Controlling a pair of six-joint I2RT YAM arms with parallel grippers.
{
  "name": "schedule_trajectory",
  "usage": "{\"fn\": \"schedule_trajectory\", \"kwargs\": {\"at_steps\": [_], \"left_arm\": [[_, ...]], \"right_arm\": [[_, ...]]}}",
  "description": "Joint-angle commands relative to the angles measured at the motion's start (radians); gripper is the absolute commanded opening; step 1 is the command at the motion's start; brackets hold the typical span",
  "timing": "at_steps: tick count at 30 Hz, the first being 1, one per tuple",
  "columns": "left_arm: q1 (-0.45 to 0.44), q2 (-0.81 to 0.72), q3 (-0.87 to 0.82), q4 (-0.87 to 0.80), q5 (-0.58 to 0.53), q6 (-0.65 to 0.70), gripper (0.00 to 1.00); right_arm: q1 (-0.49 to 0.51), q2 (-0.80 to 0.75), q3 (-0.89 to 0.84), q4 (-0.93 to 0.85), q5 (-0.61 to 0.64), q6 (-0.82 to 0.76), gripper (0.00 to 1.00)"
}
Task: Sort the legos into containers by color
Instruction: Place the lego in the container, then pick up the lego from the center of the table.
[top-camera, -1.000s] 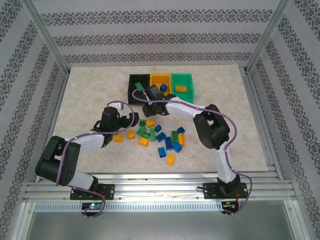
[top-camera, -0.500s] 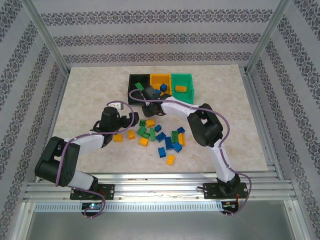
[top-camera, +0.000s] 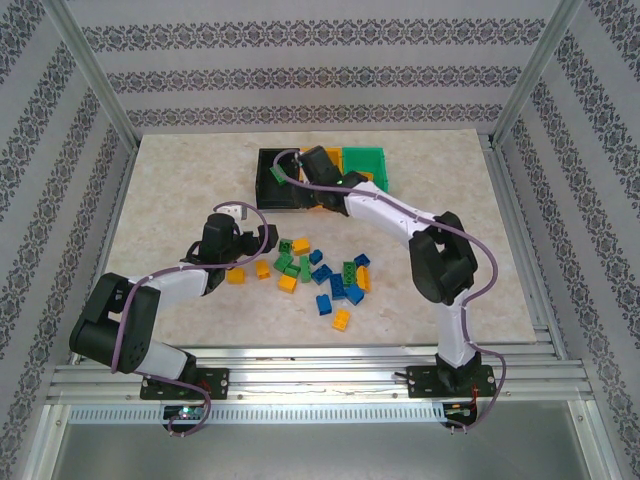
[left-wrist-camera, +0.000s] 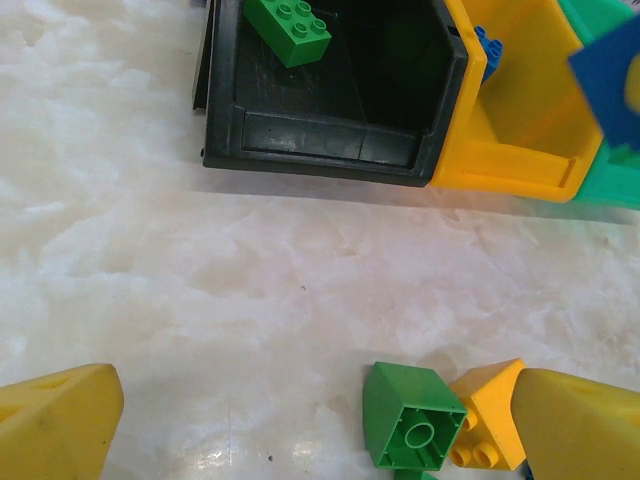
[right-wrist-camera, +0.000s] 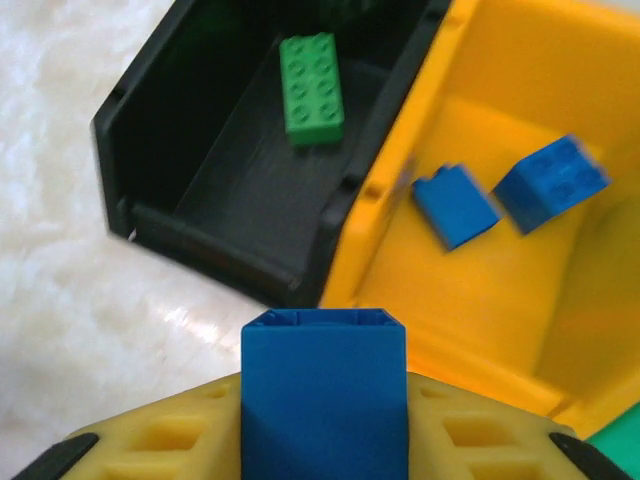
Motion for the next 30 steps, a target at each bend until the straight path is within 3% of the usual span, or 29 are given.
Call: {"fn": "schedule_trajectory", "kwargs": {"at_steps": [1,3,21,30], "left_arm": [[0.004,0.008,0.013,0.019,0.025,0.004,1.0],[0.005,0.007,0.013,0.01,0.012,0.012,1.0],[0.005,0.011,0.014,0.012,0.02,0.009,1.0],[0.005,0.032,0.015,0.026,0.03,-0.002,1.0]], "right_arm": [[-0.038,0.06,0.078,-0.034,0.013,-0.002,0.5],[-0.034,0.066,0.087,-0.053,0.016,-0.016,0.56],[0.126,-0.243,-0.438,-0.044,-0.044,0.06,0.56],[0.162,-0.202,-0.489,-0.062,-0.054,0.1,0.57]]}}
